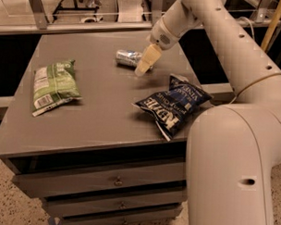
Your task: Move redbull can near green jalapeno chip bag
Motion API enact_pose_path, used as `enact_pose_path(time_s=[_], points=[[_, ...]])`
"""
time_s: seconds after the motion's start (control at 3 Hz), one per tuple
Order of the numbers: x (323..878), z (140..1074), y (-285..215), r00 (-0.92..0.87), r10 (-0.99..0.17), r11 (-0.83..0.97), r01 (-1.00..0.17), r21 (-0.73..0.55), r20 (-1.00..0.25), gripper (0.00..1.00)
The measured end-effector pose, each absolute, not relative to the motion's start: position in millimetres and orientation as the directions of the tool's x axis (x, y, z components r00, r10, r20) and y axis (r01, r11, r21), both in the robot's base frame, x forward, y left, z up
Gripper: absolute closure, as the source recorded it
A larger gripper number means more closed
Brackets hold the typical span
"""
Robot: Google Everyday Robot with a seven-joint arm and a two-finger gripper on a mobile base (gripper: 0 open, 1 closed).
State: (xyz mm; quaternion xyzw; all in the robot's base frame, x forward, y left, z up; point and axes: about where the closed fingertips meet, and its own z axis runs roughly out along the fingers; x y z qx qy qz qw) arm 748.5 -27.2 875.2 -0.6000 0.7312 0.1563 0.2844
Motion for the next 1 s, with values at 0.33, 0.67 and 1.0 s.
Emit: enact_pose_path(time_s=[0.33,0.67,1.0], points=[[749.4,845.4,-20.0,-0.151,-0.785,0.258,-0.961,-0.096,-0.600,0.18],[745.4,832.2,-20.1,-0.155,-0.821,0.275,-0.951,-0.144,-0.549,0.41],[745.1,836.4,-20.3,-0.155,-0.823,0.276,-0.950,-0.147,-0.547,0.65]])
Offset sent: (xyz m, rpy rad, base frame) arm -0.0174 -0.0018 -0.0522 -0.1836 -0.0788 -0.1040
